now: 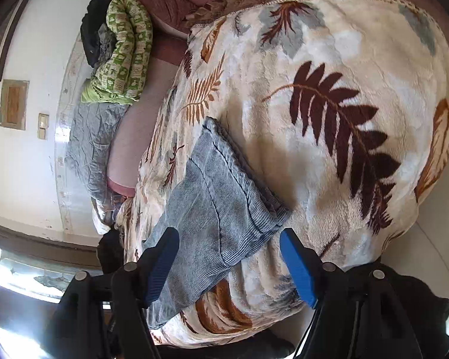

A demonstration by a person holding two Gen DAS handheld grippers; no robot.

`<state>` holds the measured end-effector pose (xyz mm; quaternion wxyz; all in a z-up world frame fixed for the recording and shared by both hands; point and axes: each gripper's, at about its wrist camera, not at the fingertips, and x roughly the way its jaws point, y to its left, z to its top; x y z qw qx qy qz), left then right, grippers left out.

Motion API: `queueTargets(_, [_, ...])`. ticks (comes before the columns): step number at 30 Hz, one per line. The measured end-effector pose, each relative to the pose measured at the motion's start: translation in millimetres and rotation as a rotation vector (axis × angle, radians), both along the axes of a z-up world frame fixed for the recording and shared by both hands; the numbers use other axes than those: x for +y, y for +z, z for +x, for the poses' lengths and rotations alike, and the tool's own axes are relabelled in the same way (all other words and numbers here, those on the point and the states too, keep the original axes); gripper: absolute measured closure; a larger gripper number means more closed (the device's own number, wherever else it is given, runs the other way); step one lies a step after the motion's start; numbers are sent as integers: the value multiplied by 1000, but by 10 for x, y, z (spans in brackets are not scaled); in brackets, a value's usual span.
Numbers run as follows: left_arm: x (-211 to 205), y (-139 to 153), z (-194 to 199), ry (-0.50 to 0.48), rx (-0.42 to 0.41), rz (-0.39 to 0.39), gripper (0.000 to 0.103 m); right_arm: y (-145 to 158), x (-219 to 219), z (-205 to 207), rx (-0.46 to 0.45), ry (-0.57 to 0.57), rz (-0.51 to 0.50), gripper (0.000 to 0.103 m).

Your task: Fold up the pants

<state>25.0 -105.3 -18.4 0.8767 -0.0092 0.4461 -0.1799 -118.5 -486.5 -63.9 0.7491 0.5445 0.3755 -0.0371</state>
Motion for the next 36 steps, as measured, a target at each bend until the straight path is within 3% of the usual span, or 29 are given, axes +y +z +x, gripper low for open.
queueTargets(4, [-230, -62, -37, -30, 18, 9, 18, -78, 3, 91, 24, -4, -10, 30])
queueTargets(7, [-292, -86, -11, -29, 43, 1, 18, -222, -12, 200, 42, -10, 44, 30])
queueTargets(15, [-515, -88, 82, -2, 54, -2, 18, -256, 8, 273, 38, -19, 23, 29])
queueTargets(17, [-677, -158, 103, -6, 43, 96, 18, -275, -7, 261, 31, -34, 40, 29])
queueTargets(19, [-884, -403, 154, -26, 81, 288, 17, -294, -20, 256, 26, -39, 54, 29])
queueTargets(21, [-952, -463, 116, -30, 15, 350, 12, -298, -18, 267, 42, -36, 41, 33])
queueTargets(22, [-966, -450, 104, -34, 12, 366, 12, -293, -15, 272, 60, -31, 20, 41])
queueTargets(23, [-960, -421, 103, -38, 12, 365, 12, -289, -10, 274, 78, -29, 0, 51])
queueTargets(26, [-855, -277, 92, -32, 3, 313, 12, -292, -9, 267, 108, -21, -35, 67])
queueTargets(29, [-712, -182, 70, 24, -60, 283, 12, -283, -5, 262, 114, -21, -47, 70])
queueTargets(31, [-658, -287, 141, 46, -33, 301, 12, -263, 15, 273, 122, -19, -72, 71])
queueTargets(33, [-701, -508, 252, 26, 46, 338, 11, -229, 42, 288, 127, -17, -93, 73])
queueTargets(34, [-696, -485, 238, 19, 8, 332, 10, -205, 58, 296, 125, -14, -103, 76])
queueTargets(36, [-705, -466, 244, 3, 9, 341, 10, -105, 110, 318, 121, -2, -154, 79])
